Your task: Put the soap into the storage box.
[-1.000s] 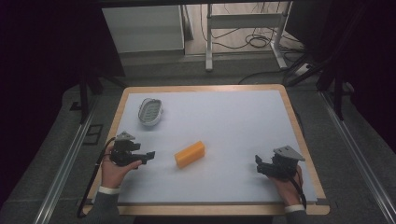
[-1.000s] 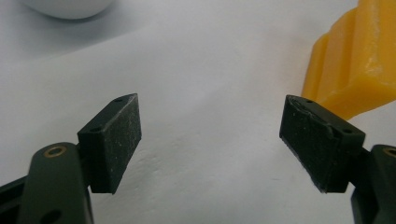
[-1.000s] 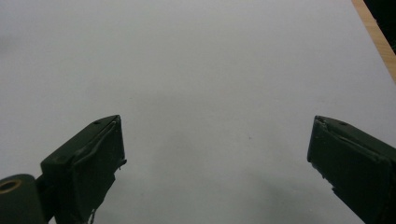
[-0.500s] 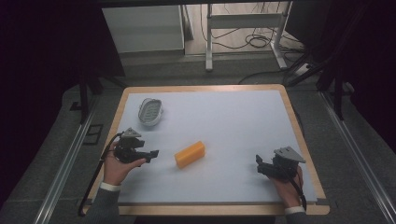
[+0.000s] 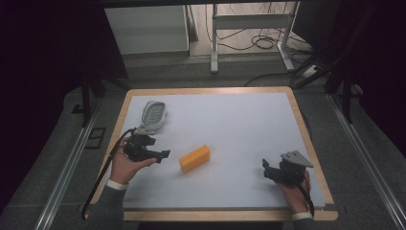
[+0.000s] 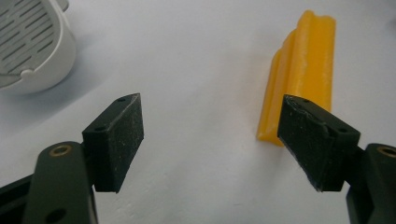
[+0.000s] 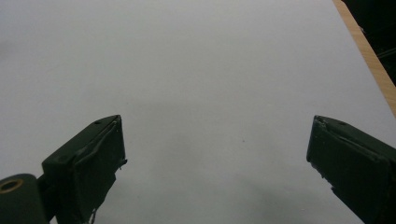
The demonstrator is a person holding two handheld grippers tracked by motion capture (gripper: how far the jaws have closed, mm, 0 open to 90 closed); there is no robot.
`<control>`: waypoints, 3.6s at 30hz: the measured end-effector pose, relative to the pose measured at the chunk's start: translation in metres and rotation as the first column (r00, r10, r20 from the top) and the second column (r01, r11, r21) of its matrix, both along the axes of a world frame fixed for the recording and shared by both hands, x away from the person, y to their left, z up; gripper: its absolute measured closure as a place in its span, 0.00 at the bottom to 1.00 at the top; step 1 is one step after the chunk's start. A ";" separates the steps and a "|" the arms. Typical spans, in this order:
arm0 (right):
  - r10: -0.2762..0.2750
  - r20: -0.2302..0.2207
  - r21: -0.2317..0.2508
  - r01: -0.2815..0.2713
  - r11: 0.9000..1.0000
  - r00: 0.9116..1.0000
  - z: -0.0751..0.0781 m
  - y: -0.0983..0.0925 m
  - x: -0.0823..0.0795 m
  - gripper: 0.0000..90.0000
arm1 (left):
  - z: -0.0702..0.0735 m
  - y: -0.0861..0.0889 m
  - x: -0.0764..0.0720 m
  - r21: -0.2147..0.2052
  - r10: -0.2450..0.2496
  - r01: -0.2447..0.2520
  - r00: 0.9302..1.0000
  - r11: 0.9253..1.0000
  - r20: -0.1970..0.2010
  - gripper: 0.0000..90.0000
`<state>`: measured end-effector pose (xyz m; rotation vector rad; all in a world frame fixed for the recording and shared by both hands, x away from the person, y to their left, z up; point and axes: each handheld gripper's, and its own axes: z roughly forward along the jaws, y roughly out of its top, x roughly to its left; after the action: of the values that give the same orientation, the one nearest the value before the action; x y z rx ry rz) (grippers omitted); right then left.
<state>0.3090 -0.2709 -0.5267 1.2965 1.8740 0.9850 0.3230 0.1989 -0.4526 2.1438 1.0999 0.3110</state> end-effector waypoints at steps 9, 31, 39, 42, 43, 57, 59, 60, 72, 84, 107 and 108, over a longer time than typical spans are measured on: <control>-0.002 -0.007 0.006 0.003 1.000 1.000 0.000 -0.001 0.001 0.05 | 0.005 -0.024 0.004 0.017 -0.053 0.053 0.998 0.998 0.018 0.26; 0.002 -0.004 0.006 -0.002 1.000 1.000 0.000 -0.001 0.001 0.05 | 0.009 -0.053 0.009 0.057 -0.115 0.114 0.993 0.992 0.009 0.26; -0.002 -0.002 0.006 0.002 1.000 1.000 0.000 -0.001 0.000 0.05 | 0.011 -0.063 0.011 0.064 -0.138 0.138 0.990 0.988 0.005 0.26; -0.003 -0.002 0.005 0.003 1.000 1.000 0.000 0.000 0.000 0.05 | 0.012 -0.068 0.012 0.074 -0.152 0.151 0.988 0.986 0.003 0.26; -0.003 -0.001 0.004 0.003 1.000 1.000 0.000 0.000 0.000 0.05 | 0.012 -0.069 0.012 0.072 -0.153 0.152 0.988 0.986 0.002 0.26; -0.001 -0.002 0.002 0.001 1.000 1.000 0.000 0.000 0.000 0.05 | 0.009 -0.093 0.018 0.075 -0.200 0.202 0.979 0.976 -0.036 0.26; 0.002 -0.005 0.003 -0.002 1.000 1.000 0.000 -0.001 0.001 0.05 | 0.006 -0.097 0.020 0.091 -0.212 0.216 0.976 0.972 -0.053 0.27; 0.003 -0.004 0.008 -0.003 1.000 1.000 0.000 -0.001 0.001 0.05 | 0.005 -0.100 0.020 0.092 -0.222 0.228 0.973 0.969 -0.064 0.28; 0.000 -0.001 0.004 0.000 1.000 1.000 0.000 0.000 0.000 0.05 | -0.013 -0.113 0.031 0.116 -0.230 0.246 0.964 0.962 -0.135 0.33; 0.002 0.000 0.000 -0.002 1.000 1.000 0.000 0.000 0.000 0.05 | -0.034 -0.122 0.038 0.171 -0.231 0.268 0.950 0.948 -0.211 0.56; 0.007 0.006 -0.007 -0.007 1.000 1.000 0.000 0.001 -0.001 0.05 | -0.015 -0.101 0.039 0.127 -0.180 0.197 0.974 0.972 -0.135 0.68; 0.006 0.007 -0.007 -0.005 1.000 1.000 0.000 0.001 -0.001 0.05 | -0.013 -0.099 0.039 0.121 -0.178 0.194 0.975 0.974 -0.130 0.68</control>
<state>0.3084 -0.2703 -0.5269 1.2829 1.8750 0.9839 0.3618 0.0995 -0.4654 2.3912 0.9561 0.1765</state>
